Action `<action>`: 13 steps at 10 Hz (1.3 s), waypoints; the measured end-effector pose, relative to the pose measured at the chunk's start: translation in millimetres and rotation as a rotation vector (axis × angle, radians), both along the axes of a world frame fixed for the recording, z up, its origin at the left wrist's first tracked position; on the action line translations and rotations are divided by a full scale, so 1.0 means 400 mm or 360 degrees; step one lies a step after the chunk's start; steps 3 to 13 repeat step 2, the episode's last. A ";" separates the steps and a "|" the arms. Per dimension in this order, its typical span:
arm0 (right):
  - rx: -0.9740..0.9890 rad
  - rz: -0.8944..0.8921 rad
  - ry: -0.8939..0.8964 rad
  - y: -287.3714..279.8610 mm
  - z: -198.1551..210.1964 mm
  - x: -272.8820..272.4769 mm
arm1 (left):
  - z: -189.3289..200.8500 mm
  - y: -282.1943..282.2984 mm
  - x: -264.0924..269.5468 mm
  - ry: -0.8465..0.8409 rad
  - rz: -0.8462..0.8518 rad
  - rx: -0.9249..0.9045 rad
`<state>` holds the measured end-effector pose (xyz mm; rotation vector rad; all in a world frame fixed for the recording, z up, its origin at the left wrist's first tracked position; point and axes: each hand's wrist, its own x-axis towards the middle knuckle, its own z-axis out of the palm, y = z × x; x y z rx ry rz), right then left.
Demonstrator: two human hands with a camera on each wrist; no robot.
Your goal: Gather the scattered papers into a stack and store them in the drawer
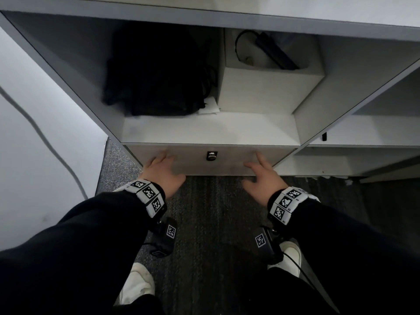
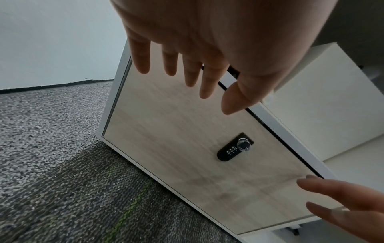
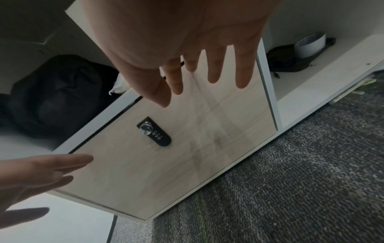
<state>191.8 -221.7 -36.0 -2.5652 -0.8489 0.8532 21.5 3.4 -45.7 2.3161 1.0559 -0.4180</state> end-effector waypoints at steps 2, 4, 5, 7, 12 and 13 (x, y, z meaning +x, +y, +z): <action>-0.0022 -0.0085 0.0046 -0.047 0.061 -0.024 | 0.065 -0.066 -0.046 -0.0187 0.0032 -0.0154; -0.0022 -0.0085 0.0046 -0.047 0.061 -0.024 | 0.065 -0.066 -0.046 -0.0187 0.0032 -0.0154; -0.0022 -0.0085 0.0046 -0.047 0.061 -0.024 | 0.065 -0.066 -0.046 -0.0187 0.0032 -0.0154; -0.0022 -0.0085 0.0046 -0.047 0.061 -0.024 | 0.065 -0.066 -0.046 -0.0187 0.0032 -0.0154; -0.0022 -0.0085 0.0046 -0.047 0.061 -0.024 | 0.065 -0.066 -0.046 -0.0187 0.0032 -0.0154; -0.0022 -0.0085 0.0046 -0.047 0.061 -0.024 | 0.065 -0.066 -0.046 -0.0187 0.0032 -0.0154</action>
